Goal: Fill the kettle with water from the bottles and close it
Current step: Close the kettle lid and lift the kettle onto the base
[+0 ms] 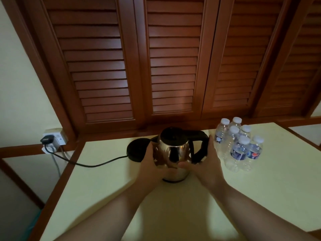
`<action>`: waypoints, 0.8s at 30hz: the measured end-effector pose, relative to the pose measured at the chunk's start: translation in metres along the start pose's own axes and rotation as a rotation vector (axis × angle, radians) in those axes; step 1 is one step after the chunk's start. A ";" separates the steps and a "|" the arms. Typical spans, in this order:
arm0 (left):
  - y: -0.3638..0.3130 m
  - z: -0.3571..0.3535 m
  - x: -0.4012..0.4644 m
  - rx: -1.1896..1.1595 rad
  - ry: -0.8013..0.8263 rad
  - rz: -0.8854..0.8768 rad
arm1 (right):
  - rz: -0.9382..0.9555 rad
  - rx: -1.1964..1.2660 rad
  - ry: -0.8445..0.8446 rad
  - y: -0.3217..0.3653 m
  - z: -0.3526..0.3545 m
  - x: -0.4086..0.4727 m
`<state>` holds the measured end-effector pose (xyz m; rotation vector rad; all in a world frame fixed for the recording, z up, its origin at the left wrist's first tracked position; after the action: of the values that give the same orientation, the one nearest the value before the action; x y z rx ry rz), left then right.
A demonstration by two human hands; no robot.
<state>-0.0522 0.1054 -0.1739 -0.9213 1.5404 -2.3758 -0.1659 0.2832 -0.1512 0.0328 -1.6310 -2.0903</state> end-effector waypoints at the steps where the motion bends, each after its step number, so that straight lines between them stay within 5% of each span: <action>1: -0.001 0.003 0.004 0.006 -0.009 -0.011 | -0.008 0.000 0.004 -0.002 -0.004 0.006; 24: 0.010 0.115 0.080 0.116 -0.054 -0.009 | -0.135 0.000 0.180 0.030 -0.128 0.102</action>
<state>-0.0522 -0.0235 -0.1180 -0.9601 1.3657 -2.3977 -0.2056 0.1232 -0.1325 0.3300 -1.5585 -2.1175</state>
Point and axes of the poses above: each hand's wrist, its own x-axis towards the middle knuckle, its own z-axis out of the back of the hand, y = z × x, the point moved 3 cm from there along x, towards the middle knuckle, and after that the axes turned 11 degrees about -z, right-handed, at the moved point
